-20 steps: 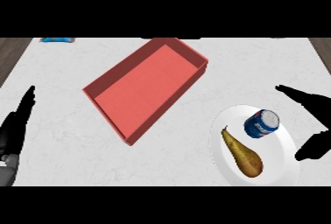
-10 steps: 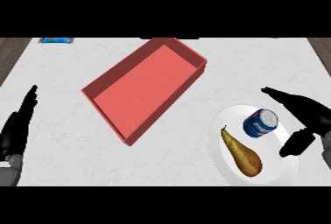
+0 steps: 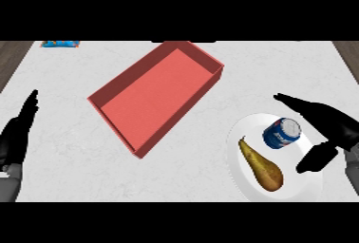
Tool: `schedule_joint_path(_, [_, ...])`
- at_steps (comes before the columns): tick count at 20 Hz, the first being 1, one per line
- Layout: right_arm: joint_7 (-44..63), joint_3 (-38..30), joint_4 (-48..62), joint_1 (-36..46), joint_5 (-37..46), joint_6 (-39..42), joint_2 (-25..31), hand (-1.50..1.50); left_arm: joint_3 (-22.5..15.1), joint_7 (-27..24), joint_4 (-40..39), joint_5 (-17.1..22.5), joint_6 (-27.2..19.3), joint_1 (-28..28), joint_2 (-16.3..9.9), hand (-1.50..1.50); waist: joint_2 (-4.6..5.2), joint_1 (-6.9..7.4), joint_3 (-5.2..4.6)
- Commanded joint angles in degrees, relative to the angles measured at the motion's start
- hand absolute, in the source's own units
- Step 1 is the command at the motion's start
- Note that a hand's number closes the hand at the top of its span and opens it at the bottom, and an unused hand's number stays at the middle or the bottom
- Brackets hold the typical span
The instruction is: Pick the can from the plate and place it in the cardboard box
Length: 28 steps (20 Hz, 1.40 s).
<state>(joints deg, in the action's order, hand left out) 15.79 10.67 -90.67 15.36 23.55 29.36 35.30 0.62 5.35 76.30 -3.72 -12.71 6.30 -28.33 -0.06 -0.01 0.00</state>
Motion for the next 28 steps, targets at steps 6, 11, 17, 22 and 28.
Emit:
schedule_joint_path(6, [6.17,0.38,2.89,5.78,4.51,6.21,-5.01,-1.5,0.69,-2.02,-0.98,-3.67,-1.29,-0.17,4.71,0.0,0.13,0.42,0.0])
schedule_joint_path(11, [6.91,0.84,5.03,2.18,9.31,4.28,-7.99,-1.5,2.17,-1.89,-0.46,-4.36,1.43,-1.53,3.84,0.0,0.1,0.32,0.01])
schedule_joint_path(17, [3.12,3.38,8.51,2.47,18.39,-3.24,-11.38,1.5,4.73,0.76,2.17,-4.33,3.34,-1.02,3.07,0.0,0.09,0.61,0.04])
schedule_joint_path(22, [-0.87,2.44,10.3,3.42,24.05,-12.06,-11.46,1.5,5.93,-2.64,-3.13,-4.3,4.75,1.14,3.31,0.0,0.15,0.13,0.01])
schedule_joint_path(28, [-10.15,0.59,20.36,6.94,26.32,-16.1,-13.82,1.5,6.52,-2.58,0.52,-6.09,5.07,-0.69,4.31,0.0,0.11,0.32,0.01])
